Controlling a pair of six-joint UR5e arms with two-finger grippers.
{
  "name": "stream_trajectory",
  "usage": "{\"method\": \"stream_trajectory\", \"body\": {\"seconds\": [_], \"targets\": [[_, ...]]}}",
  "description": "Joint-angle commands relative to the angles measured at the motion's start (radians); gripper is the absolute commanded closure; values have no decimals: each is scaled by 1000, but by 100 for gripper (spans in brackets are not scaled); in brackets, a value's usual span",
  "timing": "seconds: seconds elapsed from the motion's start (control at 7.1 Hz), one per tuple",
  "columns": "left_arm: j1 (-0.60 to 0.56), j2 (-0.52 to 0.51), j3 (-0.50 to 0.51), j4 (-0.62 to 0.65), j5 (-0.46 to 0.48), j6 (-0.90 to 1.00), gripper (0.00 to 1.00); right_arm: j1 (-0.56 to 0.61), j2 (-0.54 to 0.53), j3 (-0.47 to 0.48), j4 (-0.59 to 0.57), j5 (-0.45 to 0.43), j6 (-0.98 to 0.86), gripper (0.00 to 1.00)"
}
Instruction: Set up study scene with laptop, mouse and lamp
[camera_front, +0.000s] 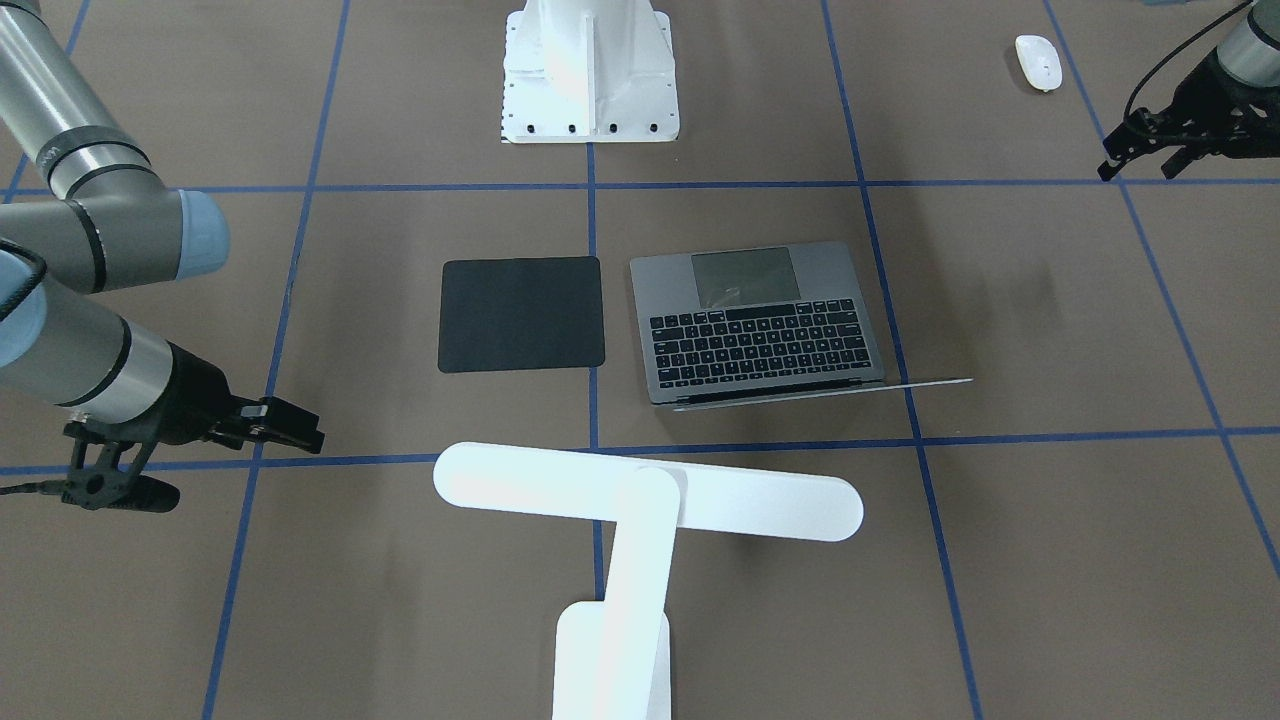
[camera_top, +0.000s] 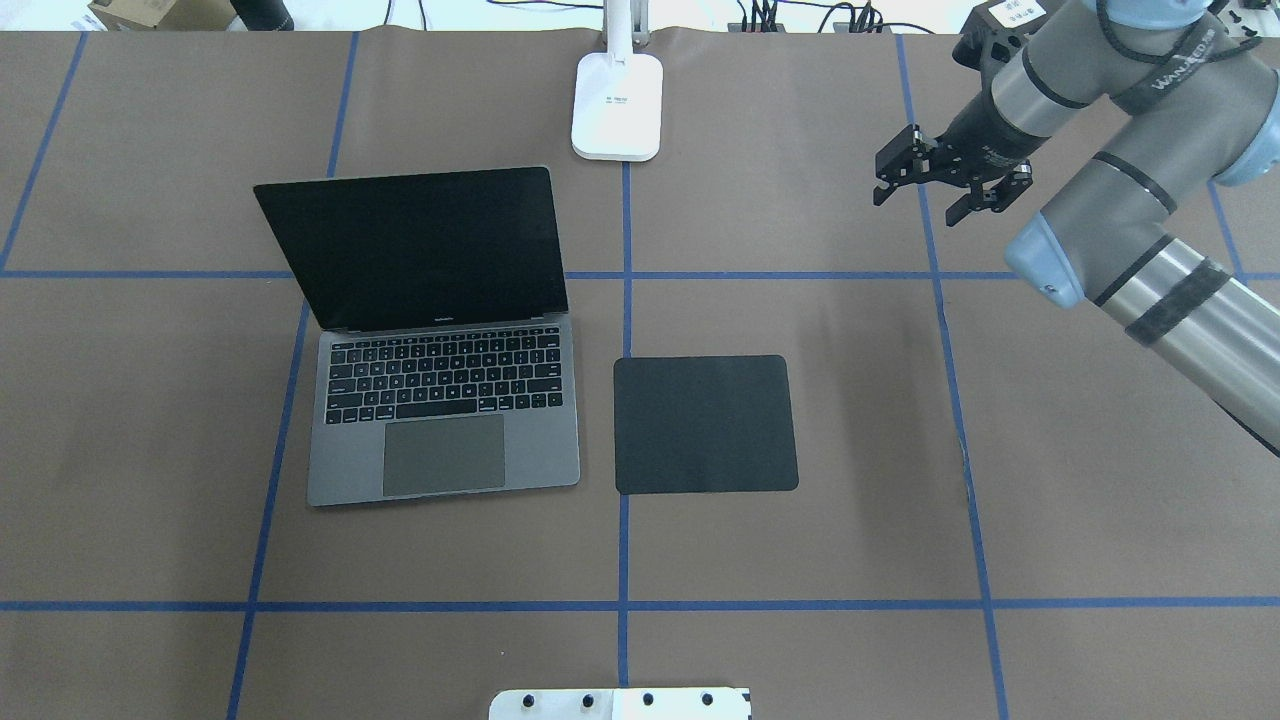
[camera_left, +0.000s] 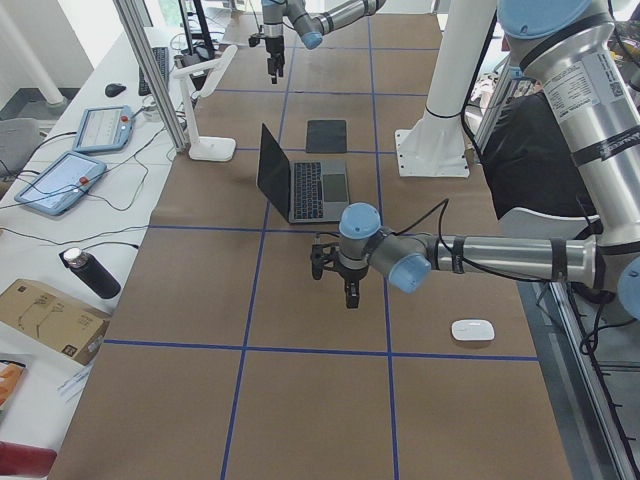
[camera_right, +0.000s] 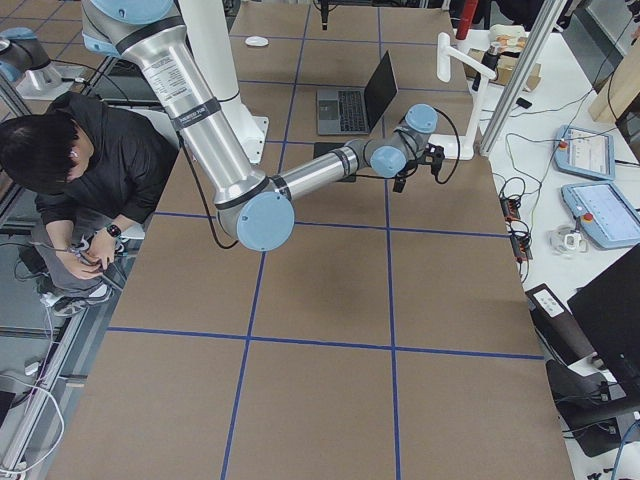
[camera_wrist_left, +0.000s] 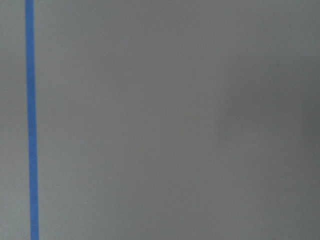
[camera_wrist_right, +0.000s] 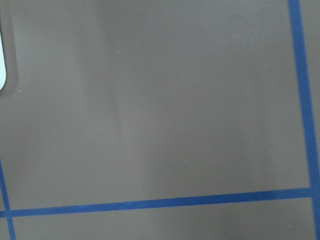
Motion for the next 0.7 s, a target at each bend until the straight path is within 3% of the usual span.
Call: {"method": "stream_trajectory", "body": {"seconds": [0.0,0.28,0.56], "targets": [[5,138,2,-103,3,-40,0,24,-36,12,-3,-3,-70,1],[32,199,3,-142,7,-99,0,8,-89,70,-3,-23,-68,1],[213,209,5,-186,71,-279,0,0,-108,101,-5,-40,-67,1]]}}
